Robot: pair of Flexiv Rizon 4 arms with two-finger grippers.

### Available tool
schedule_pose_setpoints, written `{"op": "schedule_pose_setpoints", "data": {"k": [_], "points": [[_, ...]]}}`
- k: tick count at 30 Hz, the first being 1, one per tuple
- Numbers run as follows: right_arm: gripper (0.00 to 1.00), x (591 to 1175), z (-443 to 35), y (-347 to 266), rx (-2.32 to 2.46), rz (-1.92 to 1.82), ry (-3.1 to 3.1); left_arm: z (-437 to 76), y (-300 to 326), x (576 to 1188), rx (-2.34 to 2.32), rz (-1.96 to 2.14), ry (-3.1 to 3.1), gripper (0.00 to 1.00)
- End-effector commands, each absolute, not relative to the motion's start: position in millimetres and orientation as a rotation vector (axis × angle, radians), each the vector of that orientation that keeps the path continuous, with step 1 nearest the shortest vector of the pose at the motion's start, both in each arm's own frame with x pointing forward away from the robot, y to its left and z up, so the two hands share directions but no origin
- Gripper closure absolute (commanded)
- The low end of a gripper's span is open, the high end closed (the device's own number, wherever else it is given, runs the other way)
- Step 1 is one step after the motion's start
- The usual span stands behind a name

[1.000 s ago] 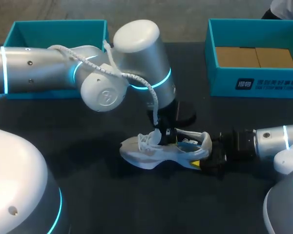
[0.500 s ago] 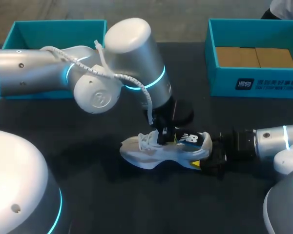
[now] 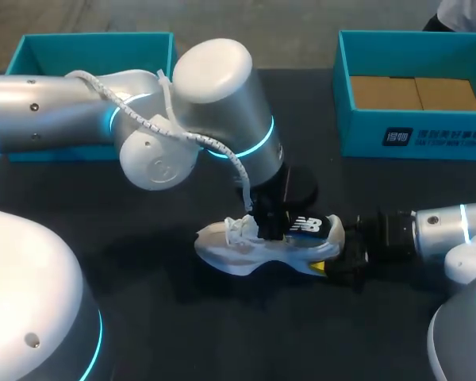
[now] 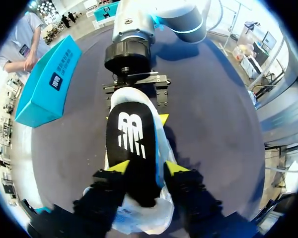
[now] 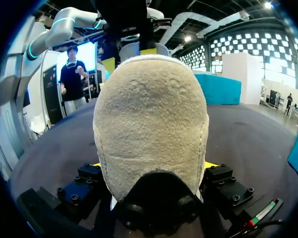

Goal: Take the shoe out of the shoebox, open the shoe tongue, remove and reinsert the insole, then place the shoe into the shoebox

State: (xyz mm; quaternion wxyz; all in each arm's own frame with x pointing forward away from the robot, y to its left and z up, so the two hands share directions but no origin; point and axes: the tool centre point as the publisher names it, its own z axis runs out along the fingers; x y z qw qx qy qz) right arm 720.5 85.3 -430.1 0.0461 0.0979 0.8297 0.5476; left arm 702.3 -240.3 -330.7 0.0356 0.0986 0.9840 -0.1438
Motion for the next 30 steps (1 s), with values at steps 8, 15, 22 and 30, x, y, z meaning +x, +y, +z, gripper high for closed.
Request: {"op": "schedule_pose_setpoints", "data": {"k": [8, 15, 22, 30], "points": [[1.00, 720.0, -430.4, 86.3, 0.300, 1.667, 2.536, -309.5, -236.8, 700.0, 0.333, -0.473, 2.962, 0.50], [1.00, 720.0, -430.4, 86.3, 0.300, 1.667, 2.536, -302.6, -238.0, 693.0, 0.373, -0.476, 2.937, 0.50], [1.00, 720.0, -430.4, 86.3, 0.300, 1.667, 2.536, -300.2, -235.8, 678.1, 0.368, -0.457, 2.844, 0.49], [1.00, 720.0, -430.4, 86.3, 0.300, 1.667, 2.536, -293.8, -239.6, 661.4, 0.374, -0.447, 2.734, 0.51]]}}
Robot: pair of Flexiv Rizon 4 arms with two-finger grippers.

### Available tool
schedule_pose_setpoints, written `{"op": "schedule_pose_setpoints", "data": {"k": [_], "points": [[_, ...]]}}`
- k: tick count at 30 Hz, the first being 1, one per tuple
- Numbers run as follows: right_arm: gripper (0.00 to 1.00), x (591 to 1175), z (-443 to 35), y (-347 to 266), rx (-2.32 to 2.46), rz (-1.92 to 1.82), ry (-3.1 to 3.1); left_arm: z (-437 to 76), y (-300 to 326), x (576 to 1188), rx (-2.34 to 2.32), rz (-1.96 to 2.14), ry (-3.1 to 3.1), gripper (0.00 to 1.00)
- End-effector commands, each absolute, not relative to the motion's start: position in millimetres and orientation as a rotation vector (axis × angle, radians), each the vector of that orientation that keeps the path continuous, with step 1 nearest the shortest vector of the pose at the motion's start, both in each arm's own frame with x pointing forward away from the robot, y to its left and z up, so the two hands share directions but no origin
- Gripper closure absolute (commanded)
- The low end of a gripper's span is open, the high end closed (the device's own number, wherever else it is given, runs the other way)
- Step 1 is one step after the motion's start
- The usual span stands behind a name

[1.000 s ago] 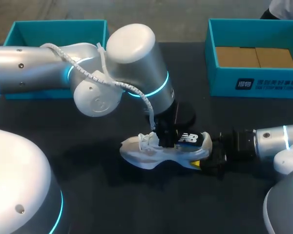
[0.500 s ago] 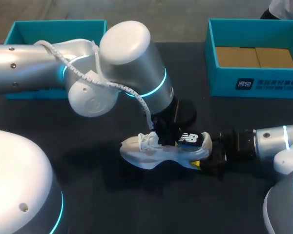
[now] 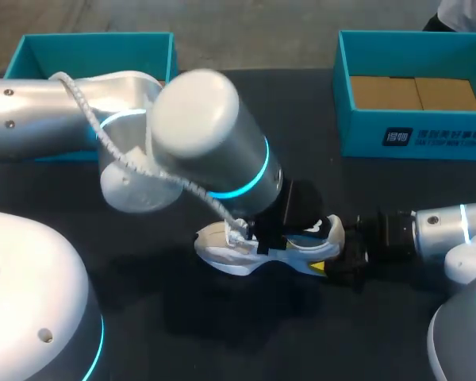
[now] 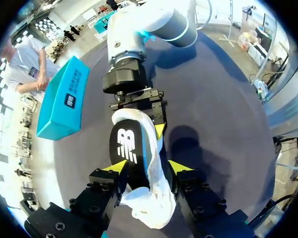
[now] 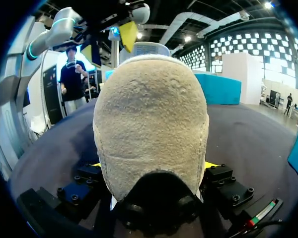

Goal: Take the shoe out of the shoebox, open the shoe tongue, remove and reinsert the insole, then place the shoe into the shoebox

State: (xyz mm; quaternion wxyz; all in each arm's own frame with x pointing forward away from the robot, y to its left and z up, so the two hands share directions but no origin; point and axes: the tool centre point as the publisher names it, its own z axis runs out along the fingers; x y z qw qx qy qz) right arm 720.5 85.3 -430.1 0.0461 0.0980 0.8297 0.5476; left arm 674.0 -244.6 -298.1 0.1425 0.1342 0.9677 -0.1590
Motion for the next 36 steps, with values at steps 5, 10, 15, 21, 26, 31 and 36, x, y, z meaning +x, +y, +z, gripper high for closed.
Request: {"op": "schedule_pose_setpoints", "data": {"k": [5, 10, 15, 21, 26, 31, 36], "points": [[1.00, 720.0, -430.4, 86.3, 0.300, 1.667, 2.536, -297.4, -242.2, 656.8, 0.362, -0.429, 2.700, 0.51], [1.00, 720.0, -430.4, 86.3, 0.300, 1.667, 2.536, -297.8, -244.9, 655.9, 0.357, -0.416, 2.686, 0.51], [1.00, 720.0, -430.4, 86.3, 0.300, 1.667, 2.536, -301.8, -253.6, 658.4, 0.359, -0.388, 2.660, 0.51], [1.00, 720.0, -430.4, 86.3, 0.300, 1.667, 2.536, -311.9, -264.7, 659.7, 0.345, -0.348, 2.599, 0.51], [1.00, 720.0, -430.4, 86.3, 0.300, 1.667, 2.536, -315.5, -270.2, 658.6, 0.352, -0.340, 2.577, 0.52], [1.00, 720.0, -430.4, 86.3, 0.300, 1.667, 2.536, -316.4, -273.5, 659.7, 0.344, -0.331, 2.571, 0.53], [1.00, 720.0, -430.4, 86.3, 0.300, 1.667, 2.536, -318.2, -274.7, 659.6, 0.312, -0.306, 2.513, 0.53]]}}
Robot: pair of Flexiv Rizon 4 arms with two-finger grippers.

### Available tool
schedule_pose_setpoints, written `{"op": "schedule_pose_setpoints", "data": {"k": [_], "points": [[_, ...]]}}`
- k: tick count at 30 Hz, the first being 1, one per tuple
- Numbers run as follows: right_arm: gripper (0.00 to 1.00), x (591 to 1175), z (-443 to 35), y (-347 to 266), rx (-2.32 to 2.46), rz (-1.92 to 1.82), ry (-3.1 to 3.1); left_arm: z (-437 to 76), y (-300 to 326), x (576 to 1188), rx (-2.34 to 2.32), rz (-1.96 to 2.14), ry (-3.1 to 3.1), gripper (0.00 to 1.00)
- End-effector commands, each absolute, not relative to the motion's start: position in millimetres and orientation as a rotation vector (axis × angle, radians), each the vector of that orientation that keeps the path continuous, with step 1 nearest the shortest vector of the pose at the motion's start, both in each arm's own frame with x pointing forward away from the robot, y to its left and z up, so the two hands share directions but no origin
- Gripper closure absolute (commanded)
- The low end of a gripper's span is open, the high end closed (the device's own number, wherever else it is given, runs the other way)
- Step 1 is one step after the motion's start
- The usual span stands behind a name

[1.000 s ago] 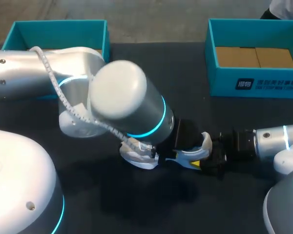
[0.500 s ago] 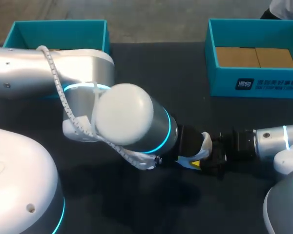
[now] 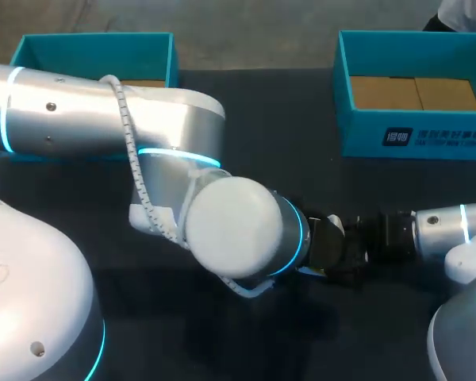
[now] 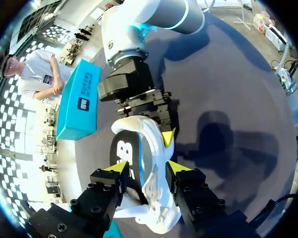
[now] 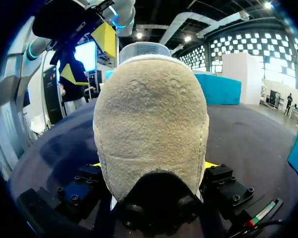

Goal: Take the shoe out of the shoebox, open the shoe tongue, remove and reinsert the insole, then place the shoe into the shoebox

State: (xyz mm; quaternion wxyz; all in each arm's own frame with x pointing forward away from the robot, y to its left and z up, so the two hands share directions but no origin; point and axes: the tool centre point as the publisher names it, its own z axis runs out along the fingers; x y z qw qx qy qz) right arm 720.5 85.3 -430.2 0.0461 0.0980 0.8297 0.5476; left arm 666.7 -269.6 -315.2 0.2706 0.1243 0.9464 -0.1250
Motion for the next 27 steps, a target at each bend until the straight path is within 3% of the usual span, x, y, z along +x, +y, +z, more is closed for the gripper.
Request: {"op": "schedule_pose_setpoints", "data": {"k": [1, 27], "points": [[1.00, 720.0, -430.4, 86.3, 0.300, 1.667, 2.536, -318.4, -274.7, 659.5, 0.313, -0.306, 2.514, 0.53], [1.00, 720.0, -430.4, 86.3, 0.300, 1.667, 2.536, -336.3, -289.6, 687.6, 0.279, -0.255, 2.451, 0.53]]}}
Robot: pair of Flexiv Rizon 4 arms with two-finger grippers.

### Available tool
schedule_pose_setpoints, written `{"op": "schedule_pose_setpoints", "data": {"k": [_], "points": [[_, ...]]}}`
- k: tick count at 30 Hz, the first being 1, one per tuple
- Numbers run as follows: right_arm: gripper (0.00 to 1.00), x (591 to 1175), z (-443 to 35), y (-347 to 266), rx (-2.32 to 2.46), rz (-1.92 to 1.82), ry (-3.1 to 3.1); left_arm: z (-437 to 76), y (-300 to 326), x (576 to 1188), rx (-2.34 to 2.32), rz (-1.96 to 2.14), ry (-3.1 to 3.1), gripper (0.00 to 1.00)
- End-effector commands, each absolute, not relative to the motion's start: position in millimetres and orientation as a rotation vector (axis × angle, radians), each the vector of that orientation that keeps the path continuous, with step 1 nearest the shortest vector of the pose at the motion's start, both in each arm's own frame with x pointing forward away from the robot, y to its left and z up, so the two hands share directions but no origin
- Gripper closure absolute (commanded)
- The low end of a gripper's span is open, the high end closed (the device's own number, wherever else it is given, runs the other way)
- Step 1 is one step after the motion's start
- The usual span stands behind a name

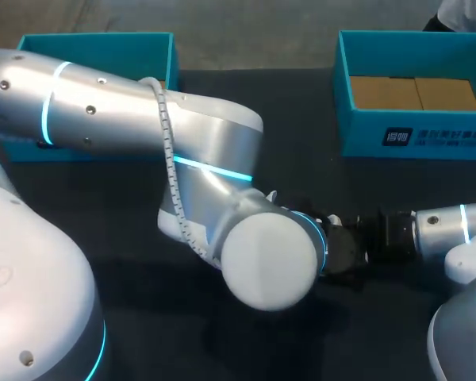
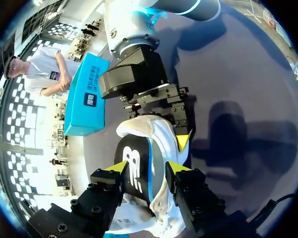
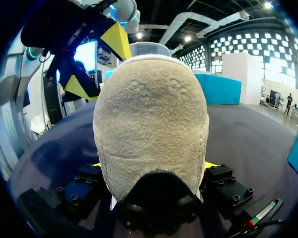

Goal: Take the shoe out of the shoebox, open the shoe tongue, remove and reinsert the insole, then place the shoe into the shoebox

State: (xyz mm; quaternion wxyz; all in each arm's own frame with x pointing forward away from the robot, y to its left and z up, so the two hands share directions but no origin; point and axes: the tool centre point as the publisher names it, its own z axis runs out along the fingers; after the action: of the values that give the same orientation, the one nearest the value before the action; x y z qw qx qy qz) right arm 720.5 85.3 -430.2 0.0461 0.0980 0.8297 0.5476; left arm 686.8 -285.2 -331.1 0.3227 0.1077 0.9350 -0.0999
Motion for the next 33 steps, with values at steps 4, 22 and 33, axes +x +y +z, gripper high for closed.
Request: {"op": "schedule_pose_setpoints", "data": {"k": [4, 22, 33], "points": [[1.00, 720.0, -430.4, 86.3, 0.300, 1.667, 2.536, -339.3, -291.4, 692.9, 0.271, -0.245, 2.435, 0.54], [1.00, 720.0, -430.4, 86.3, 0.300, 1.667, 2.536, -342.2, -293.7, 703.6, 0.235, -0.245, 2.400, 1.00], [1.00, 720.0, -430.4, 86.3, 0.300, 1.667, 2.536, -331.1, -287.7, 699.8, 0.214, -0.301, 2.392, 1.00]]}}
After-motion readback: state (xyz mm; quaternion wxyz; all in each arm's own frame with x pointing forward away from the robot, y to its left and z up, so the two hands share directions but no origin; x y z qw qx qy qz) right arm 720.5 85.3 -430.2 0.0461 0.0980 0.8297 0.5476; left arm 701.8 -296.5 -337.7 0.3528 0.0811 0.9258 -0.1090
